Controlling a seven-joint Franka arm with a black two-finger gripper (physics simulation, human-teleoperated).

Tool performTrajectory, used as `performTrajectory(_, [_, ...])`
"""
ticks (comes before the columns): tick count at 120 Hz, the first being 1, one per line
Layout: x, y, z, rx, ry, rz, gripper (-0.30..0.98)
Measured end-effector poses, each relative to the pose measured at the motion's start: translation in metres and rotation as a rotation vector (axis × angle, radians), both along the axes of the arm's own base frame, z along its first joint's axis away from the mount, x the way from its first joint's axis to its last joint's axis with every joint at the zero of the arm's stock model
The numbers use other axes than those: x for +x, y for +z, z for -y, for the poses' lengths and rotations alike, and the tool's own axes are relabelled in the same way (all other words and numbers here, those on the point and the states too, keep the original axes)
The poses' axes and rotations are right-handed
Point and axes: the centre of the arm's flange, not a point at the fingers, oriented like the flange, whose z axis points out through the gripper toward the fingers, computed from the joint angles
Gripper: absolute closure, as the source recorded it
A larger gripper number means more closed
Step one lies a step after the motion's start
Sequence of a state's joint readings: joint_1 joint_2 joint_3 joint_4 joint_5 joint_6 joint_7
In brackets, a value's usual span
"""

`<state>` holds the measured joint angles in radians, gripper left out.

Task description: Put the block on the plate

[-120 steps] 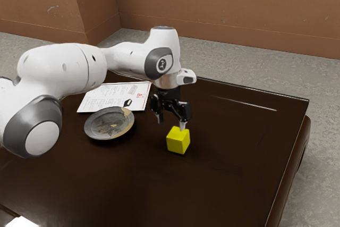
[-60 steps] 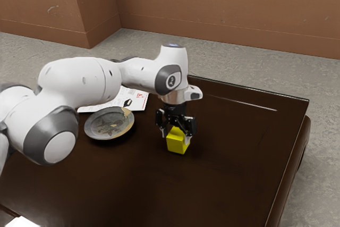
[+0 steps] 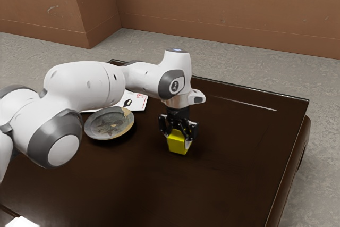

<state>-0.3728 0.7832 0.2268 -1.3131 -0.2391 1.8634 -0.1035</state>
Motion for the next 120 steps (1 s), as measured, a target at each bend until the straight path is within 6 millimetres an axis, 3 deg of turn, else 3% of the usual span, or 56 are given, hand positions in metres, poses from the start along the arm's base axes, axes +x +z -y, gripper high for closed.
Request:
performTrajectory(30, [0.001,0.001,-0.003,0.012,0.024,0.003,0.28])
performTrajectory(40, [0.002,0.015,-0.006,0.015,0.032,0.017,0.28])
performTrajectory(48, [0.004,0.036,-0.009,0.013,0.039,0.040,0.30])
performTrajectory(66, [0.000,0.111,-0.013,0.000,0.039,0.112,0.30])
performTrajectory(74, [-0.003,0.129,-0.020,0.004,0.045,0.123,0.30])
performTrajectory(88, [-0.004,0.146,-0.075,0.043,0.112,0.121,0.31])
performTrajectory(98, [-0.008,0.148,-0.119,0.070,0.166,0.098,0.30])
performTrajectory(120, [-0.022,0.144,-0.193,0.096,0.250,0.046,0.30])
